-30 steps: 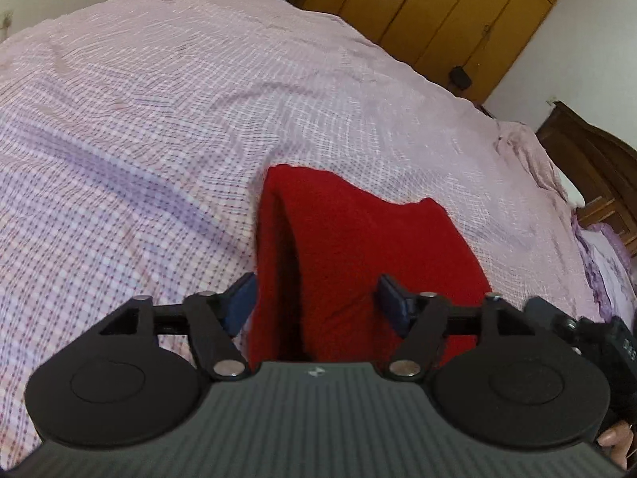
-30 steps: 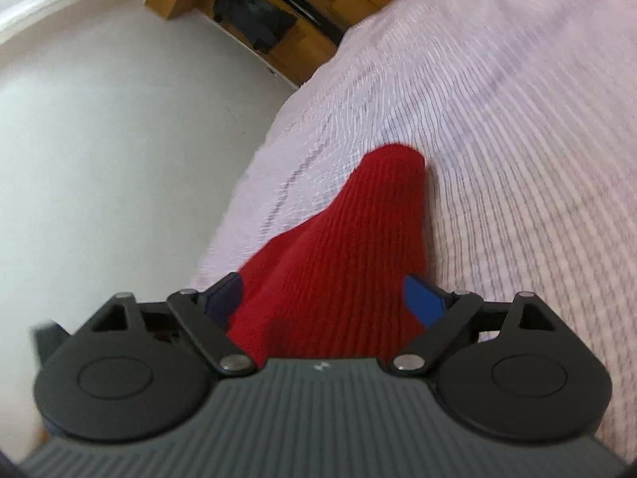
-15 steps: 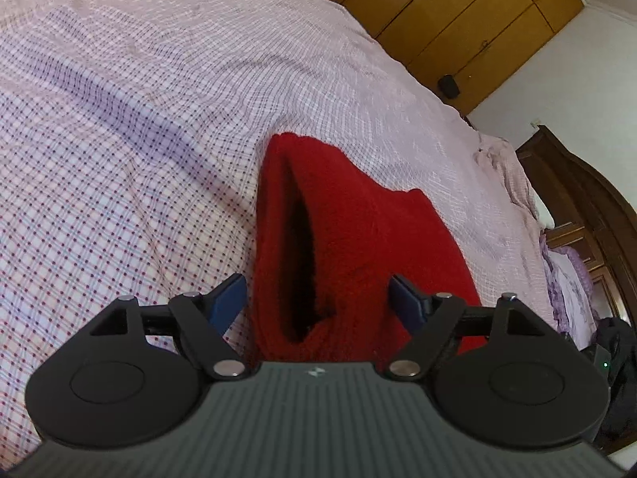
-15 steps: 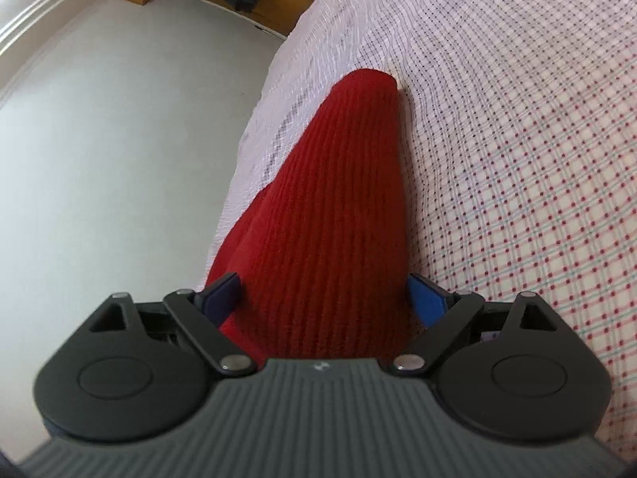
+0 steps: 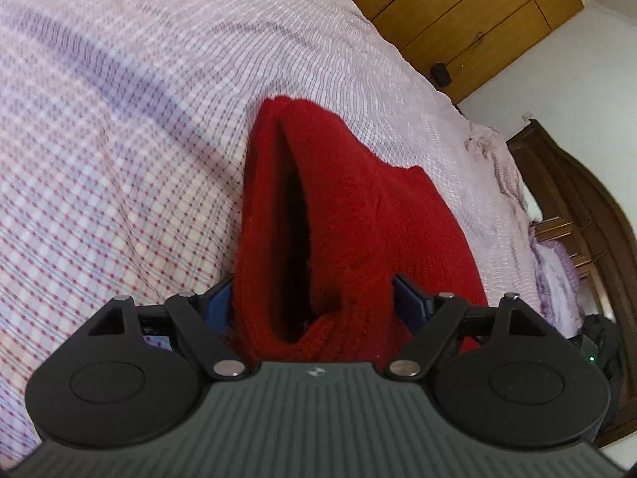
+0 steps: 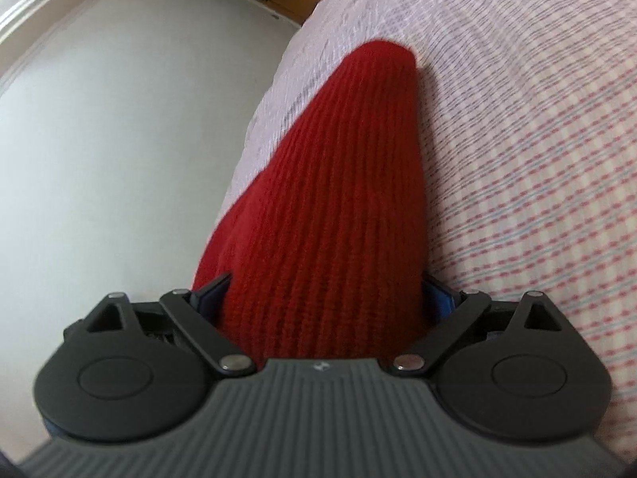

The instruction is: Fold small clothes

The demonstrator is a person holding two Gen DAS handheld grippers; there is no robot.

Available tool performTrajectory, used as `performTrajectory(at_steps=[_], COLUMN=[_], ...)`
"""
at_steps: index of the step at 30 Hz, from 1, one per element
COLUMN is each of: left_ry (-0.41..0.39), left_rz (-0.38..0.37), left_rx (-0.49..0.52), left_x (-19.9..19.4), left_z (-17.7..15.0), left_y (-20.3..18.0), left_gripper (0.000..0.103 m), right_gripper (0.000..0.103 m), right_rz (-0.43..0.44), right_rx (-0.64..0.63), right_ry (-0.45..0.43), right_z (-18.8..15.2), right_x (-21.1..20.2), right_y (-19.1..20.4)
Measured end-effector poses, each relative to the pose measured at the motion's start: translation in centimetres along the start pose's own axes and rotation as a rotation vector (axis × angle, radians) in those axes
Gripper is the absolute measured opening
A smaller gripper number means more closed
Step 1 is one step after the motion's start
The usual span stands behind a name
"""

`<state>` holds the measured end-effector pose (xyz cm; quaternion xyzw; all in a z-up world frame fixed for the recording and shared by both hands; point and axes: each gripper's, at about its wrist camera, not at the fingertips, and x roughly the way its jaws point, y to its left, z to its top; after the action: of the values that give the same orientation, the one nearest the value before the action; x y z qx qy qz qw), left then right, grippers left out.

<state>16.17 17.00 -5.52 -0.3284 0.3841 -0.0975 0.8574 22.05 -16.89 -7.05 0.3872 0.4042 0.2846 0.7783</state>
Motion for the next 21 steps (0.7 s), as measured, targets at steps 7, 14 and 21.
performTrajectory(at_steps=[7, 14, 21], left_ry=[0.000, 0.029, 0.096], left_rz=[-0.057, -0.106, -0.100], left_rx=[0.000, 0.029, 0.140], left_x=[-1.5, -3.6, -4.3], left_z=[-0.4, -3.5, -10.0], left_y=[-1.4, -5.8, -10.1], left_gripper=[0.077, 0.077, 0.077], right_gripper=[0.068, 0.068, 0.069], right_rz=[0.061, 0.088, -0.085], right_rx=[0.067, 0.073, -0.029], right_ry=[-0.008, 0.018, 0.044], right_z=[0.7, 0.4, -2.4], right_x=[-3.0, -9.8, -17.0], right_y=[2.2, 2.7, 3.0])
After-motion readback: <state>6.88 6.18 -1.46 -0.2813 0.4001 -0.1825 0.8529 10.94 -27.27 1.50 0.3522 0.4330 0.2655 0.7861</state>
